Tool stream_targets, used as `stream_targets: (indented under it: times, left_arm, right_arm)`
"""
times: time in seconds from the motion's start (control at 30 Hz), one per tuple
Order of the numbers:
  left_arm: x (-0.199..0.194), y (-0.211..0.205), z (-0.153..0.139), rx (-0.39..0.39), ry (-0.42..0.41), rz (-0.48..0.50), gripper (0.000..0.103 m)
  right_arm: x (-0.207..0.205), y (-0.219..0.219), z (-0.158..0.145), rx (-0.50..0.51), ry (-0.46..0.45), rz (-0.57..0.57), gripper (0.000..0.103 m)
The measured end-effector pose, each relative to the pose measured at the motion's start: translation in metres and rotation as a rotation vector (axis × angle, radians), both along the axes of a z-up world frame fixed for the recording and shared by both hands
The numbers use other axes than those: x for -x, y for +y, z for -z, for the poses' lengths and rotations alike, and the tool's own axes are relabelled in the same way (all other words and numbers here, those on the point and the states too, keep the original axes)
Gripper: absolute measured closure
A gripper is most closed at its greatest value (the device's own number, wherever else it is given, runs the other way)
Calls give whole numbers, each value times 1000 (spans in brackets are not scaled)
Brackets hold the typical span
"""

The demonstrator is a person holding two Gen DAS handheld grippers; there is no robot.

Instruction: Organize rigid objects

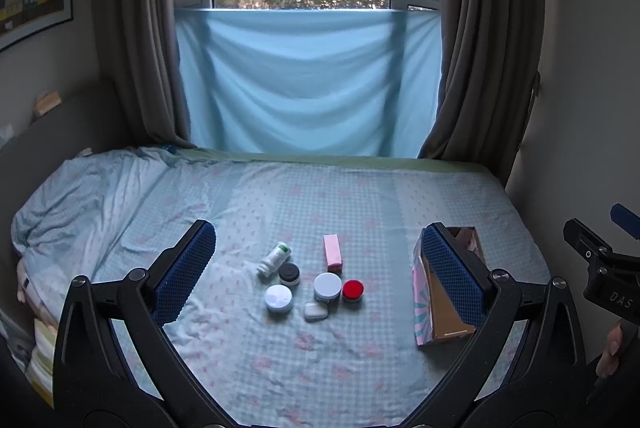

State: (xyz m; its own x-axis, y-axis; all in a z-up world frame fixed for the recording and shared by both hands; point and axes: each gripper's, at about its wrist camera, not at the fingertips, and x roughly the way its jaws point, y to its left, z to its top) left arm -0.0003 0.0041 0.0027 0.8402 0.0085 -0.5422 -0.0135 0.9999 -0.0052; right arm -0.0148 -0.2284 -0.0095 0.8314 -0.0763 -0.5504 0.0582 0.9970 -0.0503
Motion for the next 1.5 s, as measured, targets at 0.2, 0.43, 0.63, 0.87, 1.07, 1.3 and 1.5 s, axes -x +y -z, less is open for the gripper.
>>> stream_targets:
  times: [0.2,0.43,0.63,0.87,1.07,1.3,1.5]
  left_arm:
    - [0,0,0,0,-1,1,1]
    - [0,-1,0,-4,0,1,1]
    - [0,-1,-1,-2,1,0,1]
    - [-2,0,0,5,9,-2,1]
    - [-17,11,9,9,70,-8,1]
    - [-58,29,52,17,190,-9,1]
    - [-109,34,123,2,336,21,1]
  right_arm:
    - [0,1,1,1,0,-3,0]
    - [0,1,0,-1,0,-2,0]
    - [1,2,-1,-2,-16,-12,0]
    - [0,5,1,-5,-13,-19,0]
    - [-6,6,2,-9,12,-9,0]
    - [-34,-10,27,-40,128,52,0]
    - [-70,-39,78,-51,273,131,0]
